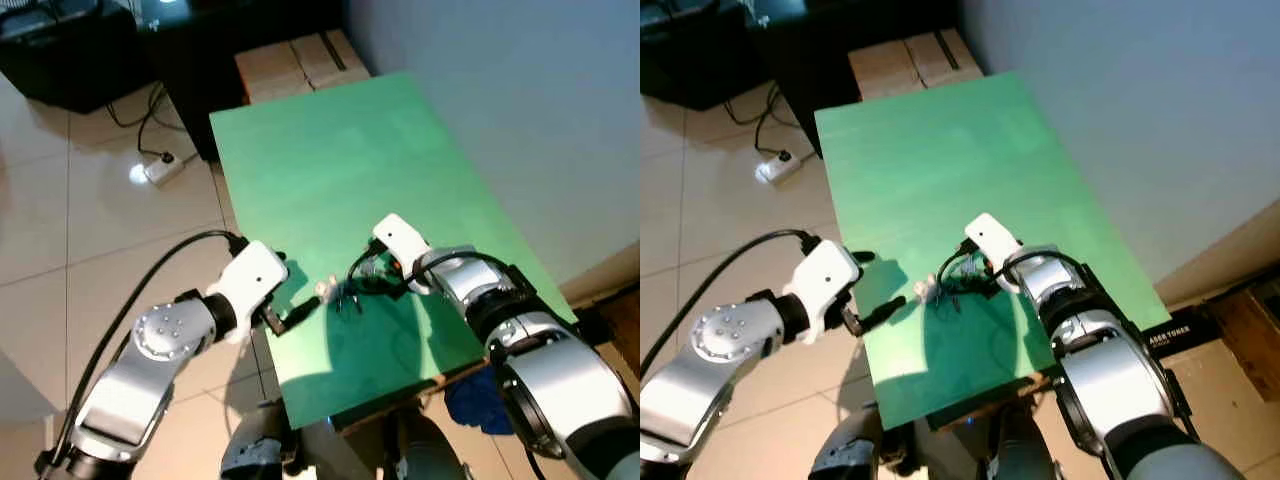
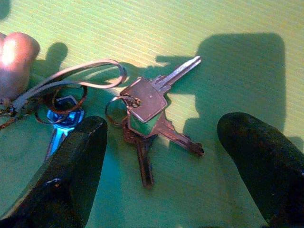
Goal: Hang keys on a hook
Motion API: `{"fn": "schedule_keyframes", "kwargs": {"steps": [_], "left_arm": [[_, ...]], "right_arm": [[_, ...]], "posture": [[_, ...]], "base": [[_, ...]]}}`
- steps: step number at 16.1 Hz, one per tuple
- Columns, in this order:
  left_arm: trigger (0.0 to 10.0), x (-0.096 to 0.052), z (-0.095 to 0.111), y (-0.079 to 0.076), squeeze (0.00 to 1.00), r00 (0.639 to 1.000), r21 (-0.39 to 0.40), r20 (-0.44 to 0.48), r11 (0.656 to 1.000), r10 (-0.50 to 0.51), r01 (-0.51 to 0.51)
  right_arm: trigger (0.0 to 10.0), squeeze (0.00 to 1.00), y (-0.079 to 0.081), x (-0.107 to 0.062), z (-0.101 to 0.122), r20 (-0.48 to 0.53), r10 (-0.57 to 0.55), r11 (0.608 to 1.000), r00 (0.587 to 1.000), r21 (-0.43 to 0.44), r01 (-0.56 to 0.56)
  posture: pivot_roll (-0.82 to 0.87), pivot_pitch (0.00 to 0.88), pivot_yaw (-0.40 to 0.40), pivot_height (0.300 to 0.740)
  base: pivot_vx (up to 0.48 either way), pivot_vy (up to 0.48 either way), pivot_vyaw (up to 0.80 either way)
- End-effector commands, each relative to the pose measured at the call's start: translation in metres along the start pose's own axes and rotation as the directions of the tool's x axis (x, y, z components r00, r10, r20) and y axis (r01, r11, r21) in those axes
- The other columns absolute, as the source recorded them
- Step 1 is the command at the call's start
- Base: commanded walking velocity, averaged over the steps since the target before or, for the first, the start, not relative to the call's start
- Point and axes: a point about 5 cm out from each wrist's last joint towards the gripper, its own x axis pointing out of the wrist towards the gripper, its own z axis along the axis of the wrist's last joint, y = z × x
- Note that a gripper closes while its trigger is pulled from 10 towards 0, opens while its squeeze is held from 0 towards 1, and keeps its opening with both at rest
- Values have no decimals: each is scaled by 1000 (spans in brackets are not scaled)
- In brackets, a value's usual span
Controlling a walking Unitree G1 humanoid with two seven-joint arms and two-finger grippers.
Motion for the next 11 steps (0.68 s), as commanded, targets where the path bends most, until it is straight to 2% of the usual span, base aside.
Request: {"fn": "schedule_keyframes", "kwargs": {"steps": [1,11], "left_arm": [[10000,0,5,-3,0,1000,18,6,1000,-9,9],[10000,-4,5,-1,0,1000,21,0,1000,-11,11]], "right_arm": [[10000,0,0,0,4,5,3,1000,1000,-18,-2],[10000,0,9,4,29,85,2,998,996,-67,4]], "posture": [[-40,307,58,718],[-28,314,57,718]], "base": [[0,0,0],[0,0,0]]}}
